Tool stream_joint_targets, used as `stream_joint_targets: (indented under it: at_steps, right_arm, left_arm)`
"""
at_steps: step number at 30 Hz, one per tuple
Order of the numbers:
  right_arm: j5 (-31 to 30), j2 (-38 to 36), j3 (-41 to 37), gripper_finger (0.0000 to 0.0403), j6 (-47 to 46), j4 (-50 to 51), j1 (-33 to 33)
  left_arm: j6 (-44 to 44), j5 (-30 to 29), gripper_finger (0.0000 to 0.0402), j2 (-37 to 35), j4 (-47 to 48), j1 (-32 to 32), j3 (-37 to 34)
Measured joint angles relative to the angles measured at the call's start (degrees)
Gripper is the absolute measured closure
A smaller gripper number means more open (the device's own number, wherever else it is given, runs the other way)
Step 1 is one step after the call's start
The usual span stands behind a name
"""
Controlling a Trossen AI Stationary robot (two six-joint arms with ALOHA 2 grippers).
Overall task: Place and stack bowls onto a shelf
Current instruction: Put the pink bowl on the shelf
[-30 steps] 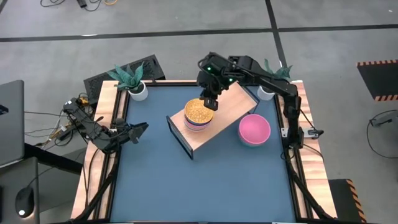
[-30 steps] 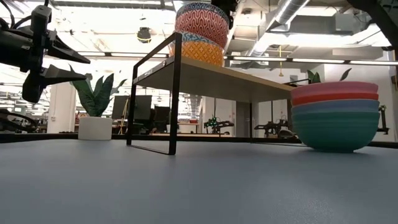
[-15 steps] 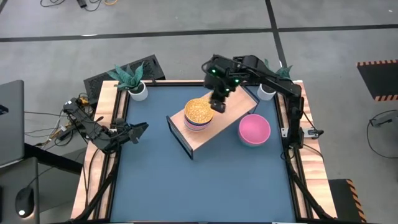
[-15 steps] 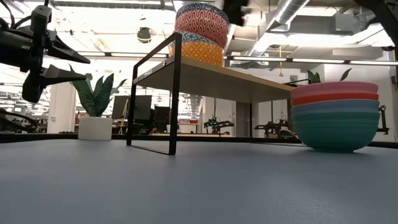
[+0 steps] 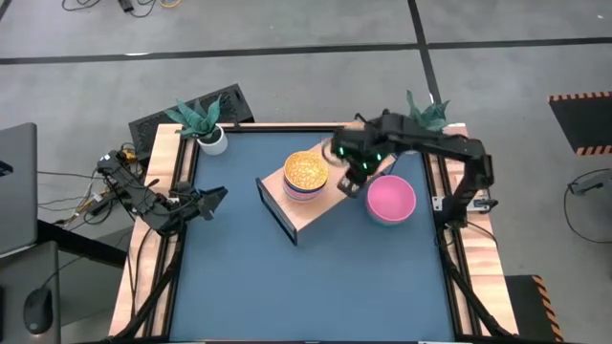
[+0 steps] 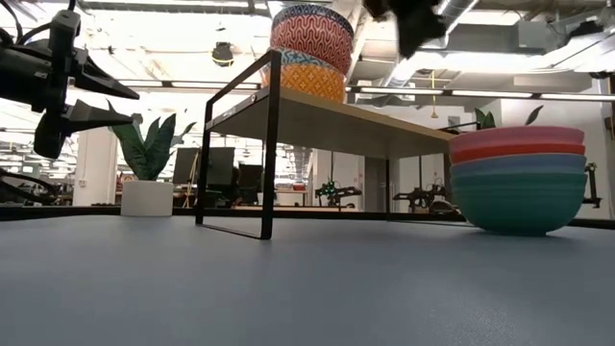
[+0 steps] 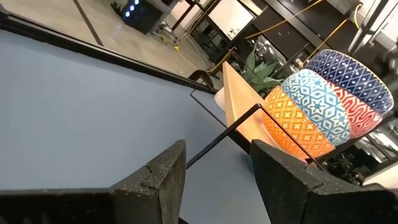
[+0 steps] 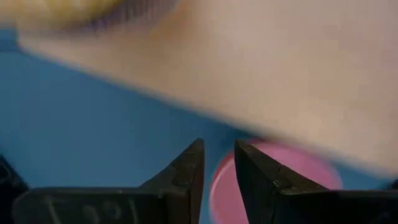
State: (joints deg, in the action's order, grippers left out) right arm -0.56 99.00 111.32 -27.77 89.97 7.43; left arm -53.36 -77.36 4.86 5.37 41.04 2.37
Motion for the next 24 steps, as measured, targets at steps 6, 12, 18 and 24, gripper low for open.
stream_joint_targets:
  at_steps: [6, 12, 18, 24]
  right_arm:
    - [-0.2, -7.0, -17.3, 0.0231, -10.7, -1.0, -5.2]
    - [2.1, -9.4, -33.2, 0.0170, -15.9, -10.0, -7.8]
    - [3.8, -9.5, -40.9, 0.0171, -16.0, -13.3, -8.1]
    - [3.9, -11.3, -41.0, 0.0232, -15.9, -14.7, -8.6]
  left_arm:
    - [0.0, 0.0, 0.0236, 0.0, 0.0, 0.0, 0.0]
    - [-0.3, 0.1, 0.0236, 0.0, 0.0, 0.0, 0.0]
    - [-1.5, 0.4, 0.0236, 0.0, -0.1, 0.0, 0.0]
    - [-2.4, 0.5, 0.0236, 0.0, -0.1, 0.0, 0.0]
